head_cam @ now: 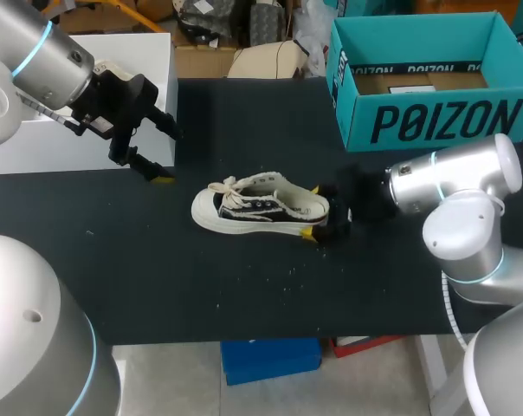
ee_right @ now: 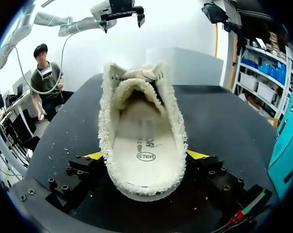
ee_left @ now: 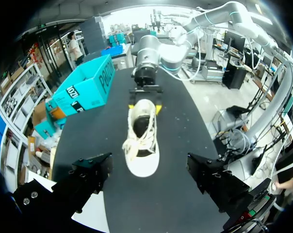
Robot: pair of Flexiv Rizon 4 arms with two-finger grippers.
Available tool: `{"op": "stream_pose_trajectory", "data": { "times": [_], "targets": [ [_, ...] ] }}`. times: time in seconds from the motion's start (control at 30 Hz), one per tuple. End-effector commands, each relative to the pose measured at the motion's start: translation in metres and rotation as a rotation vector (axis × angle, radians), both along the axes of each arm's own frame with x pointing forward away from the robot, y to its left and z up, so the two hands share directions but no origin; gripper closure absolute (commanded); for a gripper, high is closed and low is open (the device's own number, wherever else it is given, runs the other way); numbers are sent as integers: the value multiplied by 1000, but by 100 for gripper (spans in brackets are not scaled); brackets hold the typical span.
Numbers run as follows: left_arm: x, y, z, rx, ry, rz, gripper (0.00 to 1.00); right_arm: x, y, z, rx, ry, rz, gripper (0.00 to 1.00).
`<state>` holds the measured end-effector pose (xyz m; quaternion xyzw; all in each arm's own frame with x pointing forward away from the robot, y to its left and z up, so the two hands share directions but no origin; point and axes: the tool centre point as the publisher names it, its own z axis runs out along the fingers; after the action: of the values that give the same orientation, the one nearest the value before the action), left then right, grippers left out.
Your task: Take the shoe out of the shoebox, open the shoe tongue, remove and reinsert the insole, then place the shoe into the shoebox
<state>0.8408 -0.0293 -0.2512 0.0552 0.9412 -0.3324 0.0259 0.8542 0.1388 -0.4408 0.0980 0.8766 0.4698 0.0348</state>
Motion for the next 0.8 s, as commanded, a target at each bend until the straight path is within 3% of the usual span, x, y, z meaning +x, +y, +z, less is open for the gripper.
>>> {"op": "stream_pose_trajectory", "data": {
  "times": [0.03, 0.27, 0.33, 0.47, 0.53, 0.57, 0.8],
  "targets": [
    [0, 0, -2, -2, -5, 1, 0, 3, 2, -1, -3, 5, 2, 100],
    [0, -1, 4, 6, 4, 27, 0, 3, 2, -1, -3, 5, 2, 100],
    [0, -5, 11, 66, 7, 158, 0, 3, 2, -1, -3, 5, 2, 100],
    [2, -5, 16, 137, 55, 575, 0, 3, 2, -1, -3, 5, 2, 100],
    [2, -10, 13, 160, 128, 668, 0, 3, 2, -1, -3, 5, 2, 100],
    [1, -15, 12, 129, 151, 582, 0, 3, 2, -1, -3, 5, 2, 100],
    [1, -15, 12, 129, 151, 582, 0, 3, 2, -1, -3, 5, 2, 100]
  ]
}}
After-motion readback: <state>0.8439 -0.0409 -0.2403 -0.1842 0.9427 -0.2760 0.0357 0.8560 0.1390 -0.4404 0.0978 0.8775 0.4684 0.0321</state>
